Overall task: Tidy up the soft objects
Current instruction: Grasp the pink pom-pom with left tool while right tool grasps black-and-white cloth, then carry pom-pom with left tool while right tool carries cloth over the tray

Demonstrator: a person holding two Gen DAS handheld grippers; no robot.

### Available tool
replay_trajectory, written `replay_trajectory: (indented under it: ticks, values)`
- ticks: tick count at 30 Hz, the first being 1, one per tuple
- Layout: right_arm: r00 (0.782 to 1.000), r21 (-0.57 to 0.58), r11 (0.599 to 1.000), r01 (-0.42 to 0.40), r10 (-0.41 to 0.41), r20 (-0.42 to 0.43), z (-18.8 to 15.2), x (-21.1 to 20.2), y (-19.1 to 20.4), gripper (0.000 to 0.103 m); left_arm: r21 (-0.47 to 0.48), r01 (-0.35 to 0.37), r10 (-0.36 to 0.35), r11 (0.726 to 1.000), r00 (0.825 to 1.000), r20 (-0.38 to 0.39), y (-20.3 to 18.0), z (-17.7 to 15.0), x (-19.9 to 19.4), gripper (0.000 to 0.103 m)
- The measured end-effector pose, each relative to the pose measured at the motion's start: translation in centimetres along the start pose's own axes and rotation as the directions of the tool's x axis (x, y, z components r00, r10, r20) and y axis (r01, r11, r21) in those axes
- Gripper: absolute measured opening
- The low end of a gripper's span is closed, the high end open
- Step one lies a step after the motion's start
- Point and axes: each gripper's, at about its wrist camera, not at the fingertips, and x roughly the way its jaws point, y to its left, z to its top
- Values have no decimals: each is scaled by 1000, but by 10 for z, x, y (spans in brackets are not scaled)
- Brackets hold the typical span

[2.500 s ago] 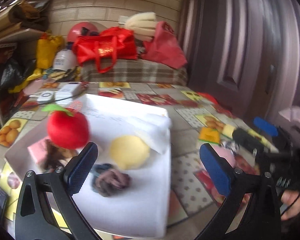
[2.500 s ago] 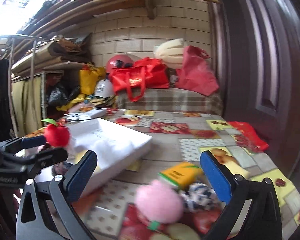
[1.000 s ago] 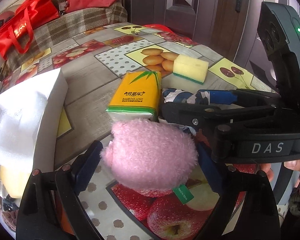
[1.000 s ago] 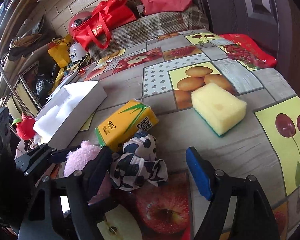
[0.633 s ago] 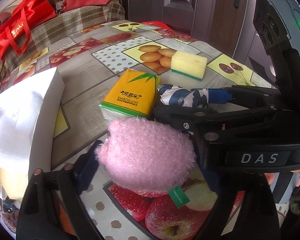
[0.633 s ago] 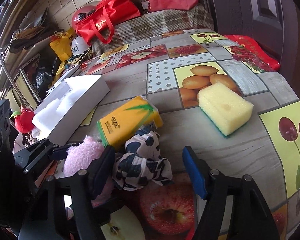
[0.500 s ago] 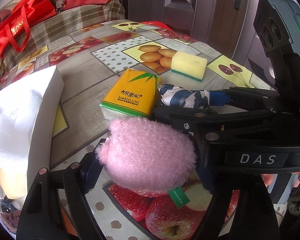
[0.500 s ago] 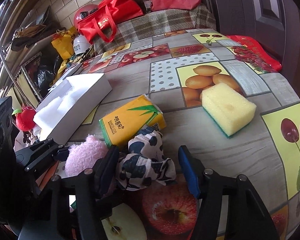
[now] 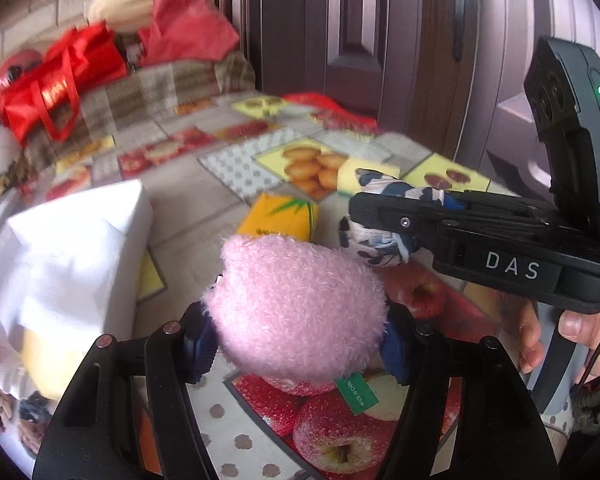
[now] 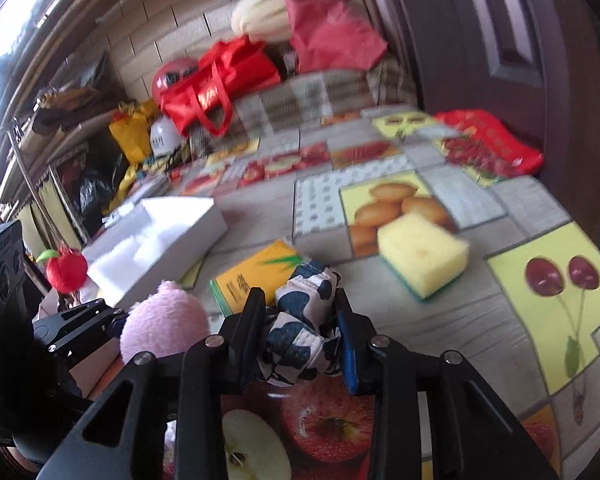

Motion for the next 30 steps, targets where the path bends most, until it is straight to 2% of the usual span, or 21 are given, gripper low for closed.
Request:
replay_trajectory:
  ticks: [4,8,14,18,30]
  values:
    - [985,-88,995,41,-26,169,-5,-31,18,33,38,-80,73,996,985,159,-10,-6,-31,66]
    - [968,-137,987,79,-43,247,-6,-42,27,33,37,-134,120,990,961,248,-13,-11,-50,66]
    - [965,-103,991,89,-60,254,-1,-42,21,34,-47,-102,111,994,959,261,10,-18,-66,66]
    - [965,-125,987,101,-66,255,-2,-43,25,34,-92,-101,122,991,957,263,25,-24,-78,66]
    - [967,-154,984,94,-53,249,-6,-41,38,34,-111,-144,169,983,946,276,36,-40,-94,66]
